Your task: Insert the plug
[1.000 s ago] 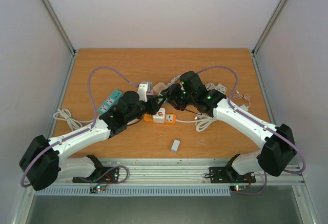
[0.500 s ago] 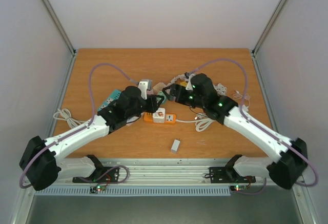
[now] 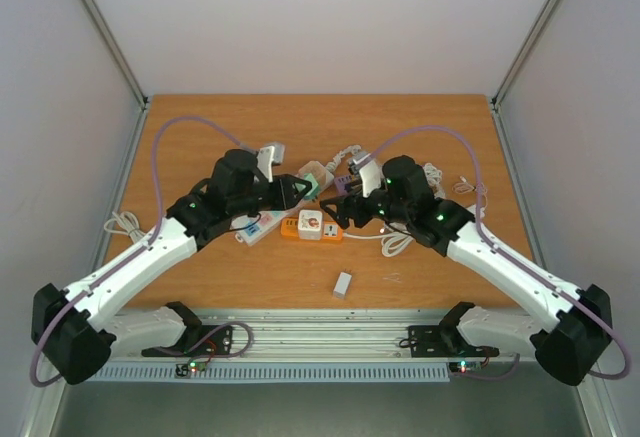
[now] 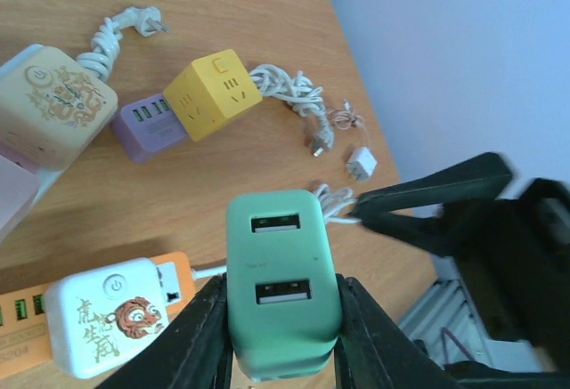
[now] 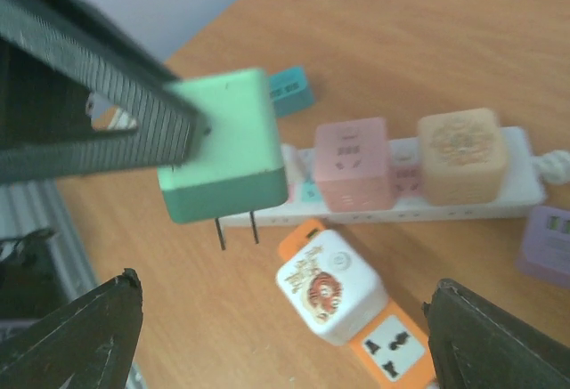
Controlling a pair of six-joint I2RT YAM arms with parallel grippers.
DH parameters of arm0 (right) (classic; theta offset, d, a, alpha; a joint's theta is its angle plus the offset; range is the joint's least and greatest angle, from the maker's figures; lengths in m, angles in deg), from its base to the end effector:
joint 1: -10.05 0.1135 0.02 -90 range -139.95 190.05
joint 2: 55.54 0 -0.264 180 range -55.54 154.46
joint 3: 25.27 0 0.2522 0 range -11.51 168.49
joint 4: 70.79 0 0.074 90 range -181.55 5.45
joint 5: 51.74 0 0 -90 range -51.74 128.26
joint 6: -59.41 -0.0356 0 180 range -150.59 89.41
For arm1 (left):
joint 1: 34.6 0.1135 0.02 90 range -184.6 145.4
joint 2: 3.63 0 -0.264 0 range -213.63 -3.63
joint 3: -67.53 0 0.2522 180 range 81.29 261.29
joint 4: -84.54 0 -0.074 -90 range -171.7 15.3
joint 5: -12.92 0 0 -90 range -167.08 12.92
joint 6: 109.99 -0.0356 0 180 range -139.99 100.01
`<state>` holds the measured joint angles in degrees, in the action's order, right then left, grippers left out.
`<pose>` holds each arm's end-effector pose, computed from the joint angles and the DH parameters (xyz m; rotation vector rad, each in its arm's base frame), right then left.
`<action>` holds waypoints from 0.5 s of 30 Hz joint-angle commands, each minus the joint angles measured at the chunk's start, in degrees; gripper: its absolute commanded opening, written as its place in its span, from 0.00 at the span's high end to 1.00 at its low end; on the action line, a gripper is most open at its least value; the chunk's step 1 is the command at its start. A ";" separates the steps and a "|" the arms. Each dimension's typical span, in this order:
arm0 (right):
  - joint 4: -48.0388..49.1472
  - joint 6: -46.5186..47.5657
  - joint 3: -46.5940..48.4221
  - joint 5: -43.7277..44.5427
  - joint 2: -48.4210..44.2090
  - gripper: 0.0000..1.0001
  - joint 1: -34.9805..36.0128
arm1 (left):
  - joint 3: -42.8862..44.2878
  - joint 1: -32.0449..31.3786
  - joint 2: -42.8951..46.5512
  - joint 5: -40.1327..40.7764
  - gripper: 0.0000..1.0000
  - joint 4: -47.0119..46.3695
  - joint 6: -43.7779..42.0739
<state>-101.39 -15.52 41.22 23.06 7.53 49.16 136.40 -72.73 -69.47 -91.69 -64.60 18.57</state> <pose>0.1870 0.1640 0.3144 -1.0888 1.7595 0.5314 0.1987 -0.1674 0.3171 0.1630 2.2179 -1.0523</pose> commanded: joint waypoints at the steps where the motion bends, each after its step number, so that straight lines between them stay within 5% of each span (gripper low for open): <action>1: 0.08 6.43 3.86 -12.52 3.54 0.13 -0.09 | 1.93 1.49 2.79 -7.14 0.81 -0.16 3.57; 10: 3.28 5.15 9.18 -13.35 11.12 0.19 0.04 | 1.95 2.66 4.07 -11.90 0.78 -1.25 7.42; 15: 2.57 7.20 10.57 -16.22 12.59 0.40 0.06 | 1.67 3.27 4.24 -12.83 0.76 -0.91 7.52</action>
<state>-99.93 -10.78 49.38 9.29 19.17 49.16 136.75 -70.06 -66.56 -101.83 -64.11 25.09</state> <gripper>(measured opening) 0.680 0.288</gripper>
